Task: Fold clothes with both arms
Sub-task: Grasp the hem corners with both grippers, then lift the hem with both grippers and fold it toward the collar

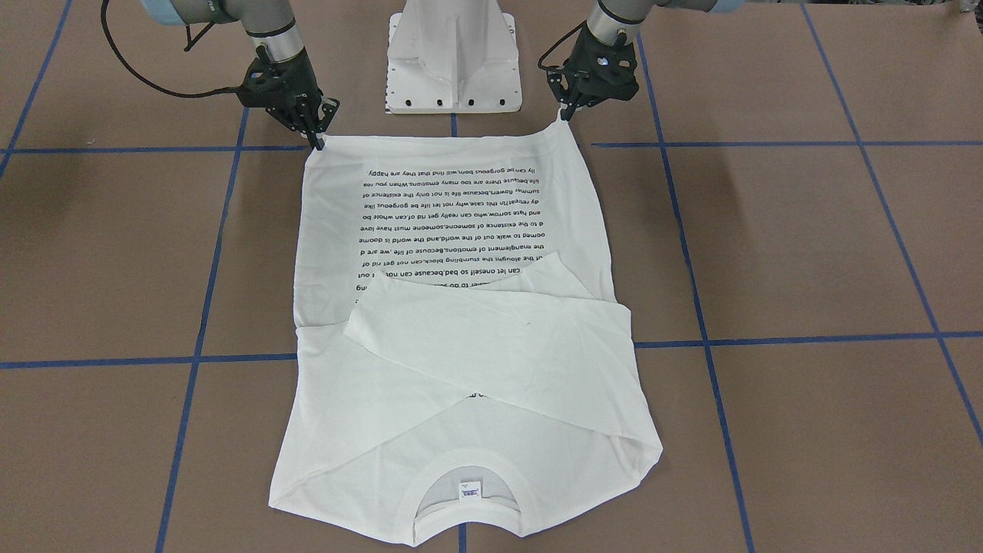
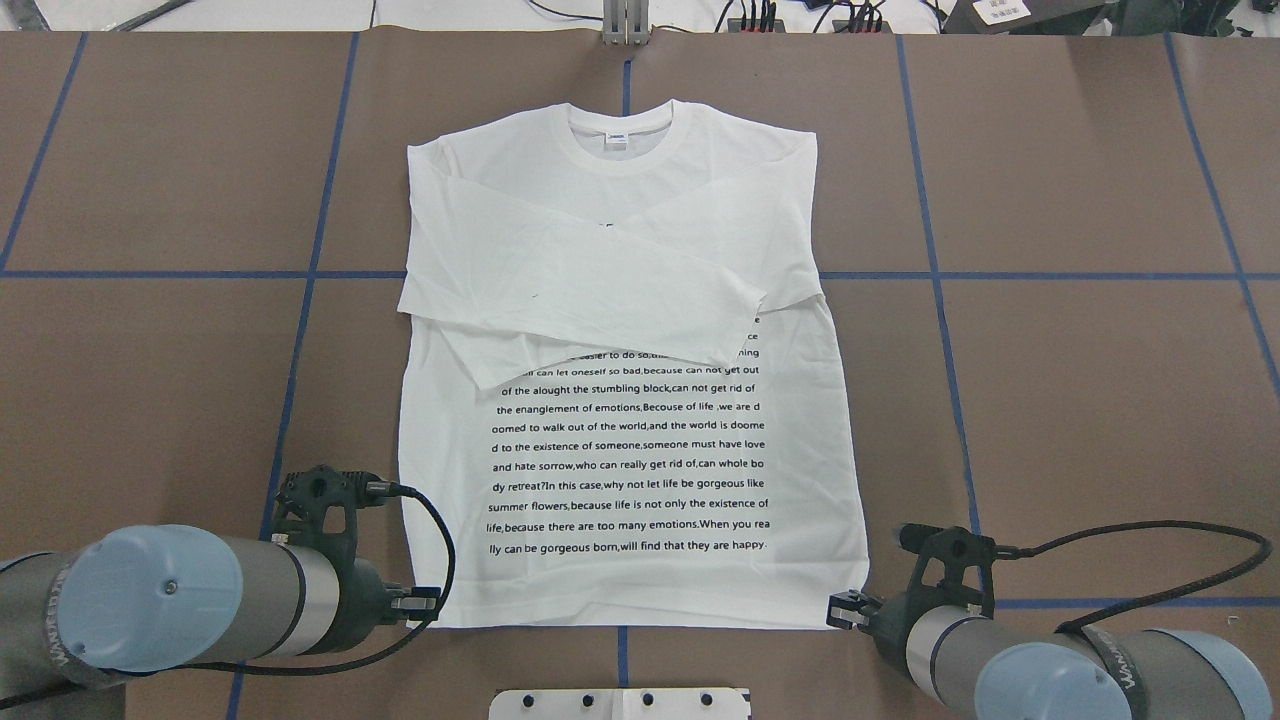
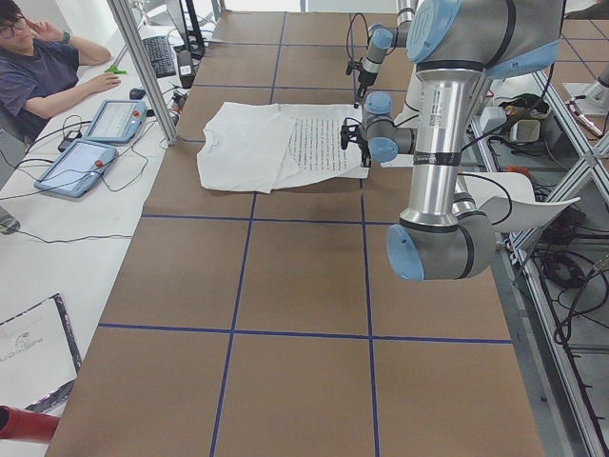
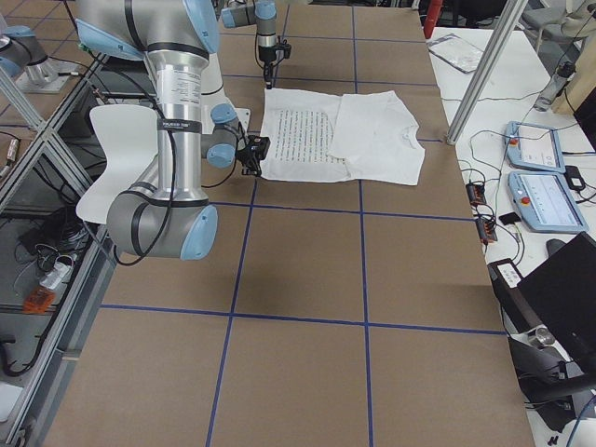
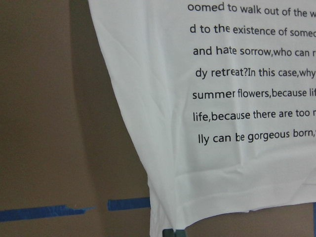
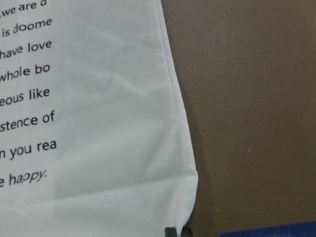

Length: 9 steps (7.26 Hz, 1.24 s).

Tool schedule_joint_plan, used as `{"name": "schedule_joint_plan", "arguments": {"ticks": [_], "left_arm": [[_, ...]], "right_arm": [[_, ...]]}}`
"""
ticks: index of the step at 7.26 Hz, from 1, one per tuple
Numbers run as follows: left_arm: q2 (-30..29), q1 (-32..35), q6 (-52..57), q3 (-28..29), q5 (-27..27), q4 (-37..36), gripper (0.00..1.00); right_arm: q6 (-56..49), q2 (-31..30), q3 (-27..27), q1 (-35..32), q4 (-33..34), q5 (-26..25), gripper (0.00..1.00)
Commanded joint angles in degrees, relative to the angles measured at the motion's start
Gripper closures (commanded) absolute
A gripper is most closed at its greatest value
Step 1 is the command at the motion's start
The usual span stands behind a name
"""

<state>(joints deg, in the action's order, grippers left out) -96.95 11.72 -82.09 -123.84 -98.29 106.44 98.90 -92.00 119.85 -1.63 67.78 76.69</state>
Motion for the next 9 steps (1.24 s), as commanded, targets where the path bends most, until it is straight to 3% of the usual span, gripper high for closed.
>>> {"name": "schedule_joint_plan", "arguments": {"ticks": [1,3,5,6,7,8,9], "left_arm": [[-0.08,-0.03,0.08,-0.25,-0.23,0.0,1.0],[0.01,0.15,2.1,-6.99,-5.47,-4.1,1.0],[-0.17,0.93,2.19,-19.44,-11.19,-16.64,1.0],[-1.91,5.2,2.28,-22.2,-15.22,-22.09,1.0],[-8.45,8.29,4.2,-19.53,-16.48,-26.67,1.0],[-15.3,13.11,10.31,-12.81,-16.15,-30.2,1.0],[-19.11,19.07,13.85,-6.21,-16.06,-30.06,1.0]], "right_arm": [[-0.2,-1.16,4.57,-0.22,5.47,0.73,1.0],[-0.29,-1.08,15.62,-0.39,20.13,6.24,1.0],[-0.55,-0.64,29.24,-1.79,33.93,14.15,1.0],[-1.68,2.4,31.91,-5.02,39.04,18.62,1.0],[-7.35,6.96,31.51,-9.14,44.05,19.45,1.0],[-13.32,13.97,28.54,-13.79,48.11,19.55,1.0],[-18.34,21.0,22.25,-20.97,49.54,20.33,1.0]]}}
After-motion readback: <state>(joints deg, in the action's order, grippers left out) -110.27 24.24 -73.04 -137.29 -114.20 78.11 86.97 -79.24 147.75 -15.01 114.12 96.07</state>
